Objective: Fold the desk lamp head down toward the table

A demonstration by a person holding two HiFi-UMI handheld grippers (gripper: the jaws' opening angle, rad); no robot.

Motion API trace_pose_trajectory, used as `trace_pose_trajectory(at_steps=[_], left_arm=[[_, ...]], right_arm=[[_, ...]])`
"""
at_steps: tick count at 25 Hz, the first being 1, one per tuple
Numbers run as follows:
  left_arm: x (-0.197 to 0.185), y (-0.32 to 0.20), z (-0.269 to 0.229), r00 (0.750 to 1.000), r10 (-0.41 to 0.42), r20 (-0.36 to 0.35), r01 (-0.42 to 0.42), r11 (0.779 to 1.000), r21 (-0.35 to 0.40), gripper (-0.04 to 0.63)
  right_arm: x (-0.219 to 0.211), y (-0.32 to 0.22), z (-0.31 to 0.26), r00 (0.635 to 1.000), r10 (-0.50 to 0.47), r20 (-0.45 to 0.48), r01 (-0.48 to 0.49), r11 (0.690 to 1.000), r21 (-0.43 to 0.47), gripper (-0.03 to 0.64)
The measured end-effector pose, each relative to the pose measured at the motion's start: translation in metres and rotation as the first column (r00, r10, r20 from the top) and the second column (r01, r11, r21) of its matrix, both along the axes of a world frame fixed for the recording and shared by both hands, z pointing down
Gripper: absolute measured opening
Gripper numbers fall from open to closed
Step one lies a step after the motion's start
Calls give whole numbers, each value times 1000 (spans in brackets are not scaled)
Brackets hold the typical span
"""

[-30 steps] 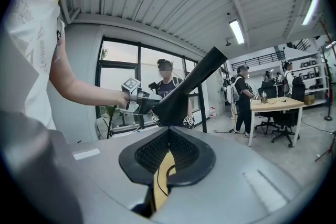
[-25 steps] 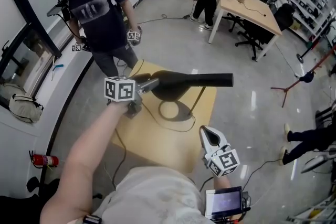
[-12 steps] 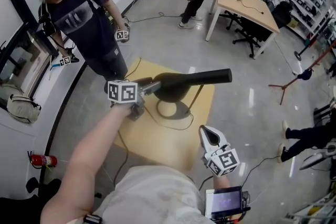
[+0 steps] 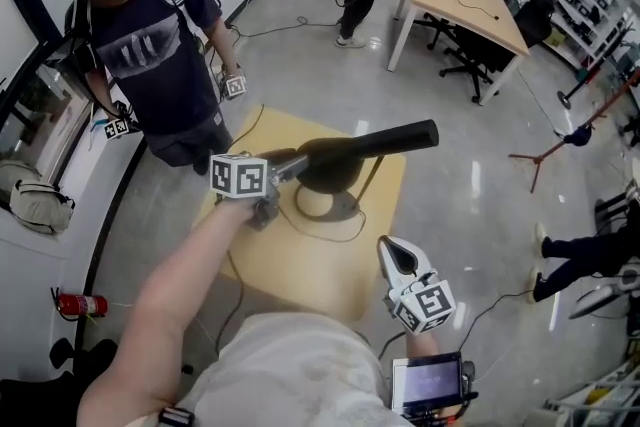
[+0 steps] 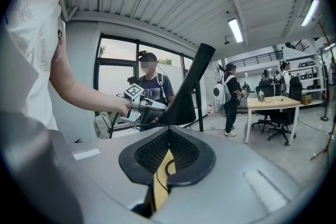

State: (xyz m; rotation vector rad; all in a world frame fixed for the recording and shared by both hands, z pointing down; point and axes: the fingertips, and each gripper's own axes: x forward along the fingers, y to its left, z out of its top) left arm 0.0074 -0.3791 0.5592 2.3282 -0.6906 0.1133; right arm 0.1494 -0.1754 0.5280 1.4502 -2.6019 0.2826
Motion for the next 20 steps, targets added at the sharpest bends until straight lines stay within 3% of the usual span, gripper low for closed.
trace_pose_trajectory(at_steps=[12,20], left_arm=[[4,0,7,1000,-8,-9,8,1000,1,178],[1,7,3,1000,-20,8,19,998,54,178]], right_arm=[[0,2,1,1000,3,-10,-3,1000,-13,12],[0,5,3,1000,-11,0,11,1000,-8,12]])
